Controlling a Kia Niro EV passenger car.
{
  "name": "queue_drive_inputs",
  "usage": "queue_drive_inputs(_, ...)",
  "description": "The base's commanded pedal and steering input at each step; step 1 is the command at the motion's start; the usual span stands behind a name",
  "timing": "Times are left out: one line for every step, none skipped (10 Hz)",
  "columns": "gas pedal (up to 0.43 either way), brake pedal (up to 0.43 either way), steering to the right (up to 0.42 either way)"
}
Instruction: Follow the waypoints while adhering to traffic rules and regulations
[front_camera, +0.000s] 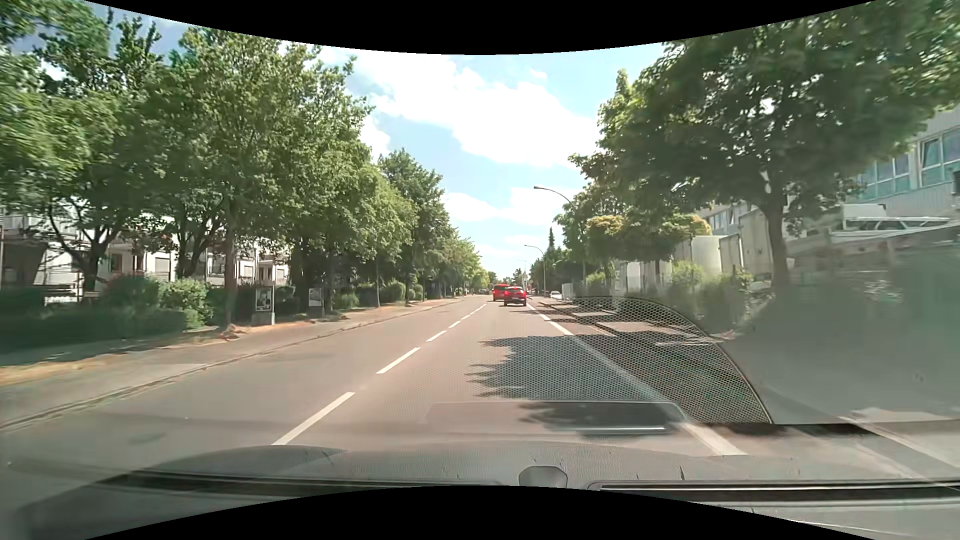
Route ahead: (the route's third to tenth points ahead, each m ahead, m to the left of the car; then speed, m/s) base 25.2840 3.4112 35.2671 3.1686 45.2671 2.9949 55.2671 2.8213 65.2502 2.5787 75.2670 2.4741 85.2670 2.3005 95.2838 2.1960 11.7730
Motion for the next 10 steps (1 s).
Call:
queue_drive_inputs(0.0, 0.006, -0.001)
queue_drive_inputs(0.0, 0.006, -0.002)
queue_drive_inputs(0.0, 0.006, -0.001)
queue_drive_inputs(0.0, 0.006, -0.002)
queue_drive_inputs(0.0, 0.006, -0.001)
queue_drive_inputs(0.0, 0.006, -0.001)
queue_drive_inputs(0.0, 0.006, 0.001)
queue_drive_inputs(0.0, 0.006, 0.002)
queue_drive_inputs(0.0, 0.006, 0.002)
queue_drive_inputs(0.0, 0.006, 0.002)
